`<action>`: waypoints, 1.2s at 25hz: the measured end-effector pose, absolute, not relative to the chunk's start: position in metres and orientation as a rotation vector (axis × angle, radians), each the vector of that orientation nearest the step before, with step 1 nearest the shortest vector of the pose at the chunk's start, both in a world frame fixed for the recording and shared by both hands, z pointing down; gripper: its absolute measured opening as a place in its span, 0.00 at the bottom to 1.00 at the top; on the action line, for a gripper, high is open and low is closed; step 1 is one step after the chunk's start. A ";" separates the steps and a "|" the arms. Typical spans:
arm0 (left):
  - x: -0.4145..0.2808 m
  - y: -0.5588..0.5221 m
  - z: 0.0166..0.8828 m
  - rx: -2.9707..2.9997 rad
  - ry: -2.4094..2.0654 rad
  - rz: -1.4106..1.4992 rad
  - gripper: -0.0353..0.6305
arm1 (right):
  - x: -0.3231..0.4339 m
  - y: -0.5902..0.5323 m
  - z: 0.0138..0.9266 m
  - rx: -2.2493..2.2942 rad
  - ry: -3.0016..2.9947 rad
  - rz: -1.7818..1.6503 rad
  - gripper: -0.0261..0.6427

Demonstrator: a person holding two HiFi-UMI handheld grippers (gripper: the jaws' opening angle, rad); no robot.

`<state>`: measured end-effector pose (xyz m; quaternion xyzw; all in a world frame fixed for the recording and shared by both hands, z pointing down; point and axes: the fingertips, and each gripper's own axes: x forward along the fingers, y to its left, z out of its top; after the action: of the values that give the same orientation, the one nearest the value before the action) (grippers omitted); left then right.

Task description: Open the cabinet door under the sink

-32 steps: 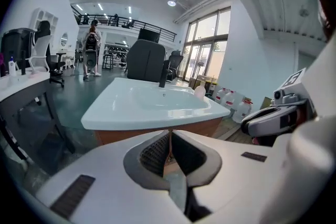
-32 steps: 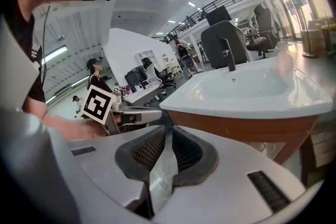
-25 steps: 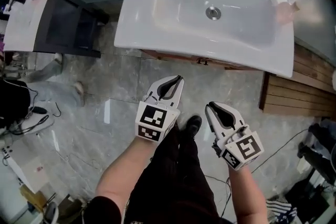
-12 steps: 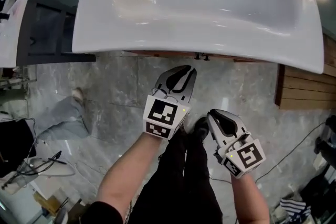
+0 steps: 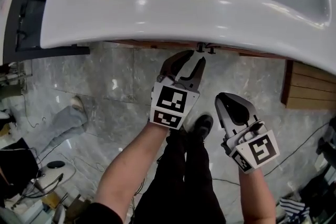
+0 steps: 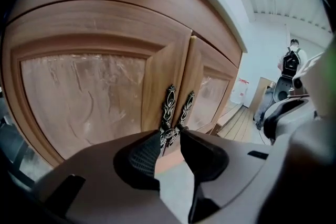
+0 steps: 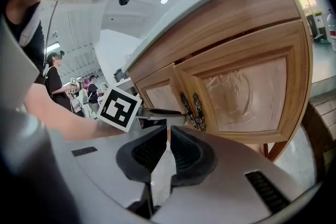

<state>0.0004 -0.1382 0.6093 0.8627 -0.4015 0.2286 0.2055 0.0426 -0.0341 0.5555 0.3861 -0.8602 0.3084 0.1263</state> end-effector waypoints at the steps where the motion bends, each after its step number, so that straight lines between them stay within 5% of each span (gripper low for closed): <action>1: 0.001 -0.141 0.612 2.398 -1.121 0.634 0.25 | 0.043 -0.036 0.557 1.116 -2.507 0.890 0.09; 30: 0.012 -0.135 0.617 2.463 -0.918 0.622 0.17 | 0.068 -0.070 0.549 1.162 -2.466 0.738 0.08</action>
<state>0.0118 -0.1352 0.6173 0.8898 -0.3317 0.2246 0.2185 0.0680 -0.0695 0.5490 0.4064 -0.8622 0.2580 0.1578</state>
